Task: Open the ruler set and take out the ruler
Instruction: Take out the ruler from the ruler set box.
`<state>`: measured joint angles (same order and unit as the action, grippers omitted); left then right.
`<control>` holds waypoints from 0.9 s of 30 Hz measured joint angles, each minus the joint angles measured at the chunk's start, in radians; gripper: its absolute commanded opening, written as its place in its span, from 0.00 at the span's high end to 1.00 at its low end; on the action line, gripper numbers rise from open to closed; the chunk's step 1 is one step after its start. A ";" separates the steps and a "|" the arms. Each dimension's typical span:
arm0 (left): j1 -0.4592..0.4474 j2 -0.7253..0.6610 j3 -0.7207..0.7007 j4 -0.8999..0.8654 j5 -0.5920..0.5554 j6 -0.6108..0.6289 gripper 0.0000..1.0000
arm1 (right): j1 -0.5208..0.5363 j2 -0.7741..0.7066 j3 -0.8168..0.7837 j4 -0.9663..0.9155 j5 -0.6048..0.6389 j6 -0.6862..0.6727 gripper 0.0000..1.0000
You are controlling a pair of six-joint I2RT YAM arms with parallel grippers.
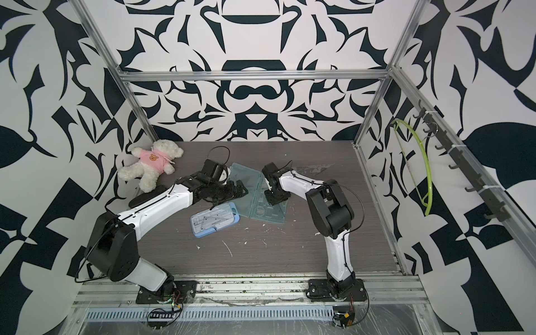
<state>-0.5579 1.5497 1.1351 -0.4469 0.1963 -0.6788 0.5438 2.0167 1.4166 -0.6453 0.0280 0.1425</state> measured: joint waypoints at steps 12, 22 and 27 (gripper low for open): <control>-0.002 0.000 0.000 0.000 -0.007 0.000 0.01 | 0.000 0.001 0.000 0.009 0.003 0.008 0.83; -0.002 0.000 0.000 0.000 -0.022 0.004 0.01 | 0.000 -0.018 0.000 0.010 0.009 0.032 0.84; -0.002 -0.001 0.003 -0.002 -0.048 0.020 0.01 | -0.023 -0.095 0.000 0.014 0.010 0.083 0.85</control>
<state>-0.5598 1.5490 1.1381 -0.4484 0.1486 -0.6586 0.5209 1.9221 1.4166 -0.6315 0.0383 0.2253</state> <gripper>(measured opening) 0.992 0.194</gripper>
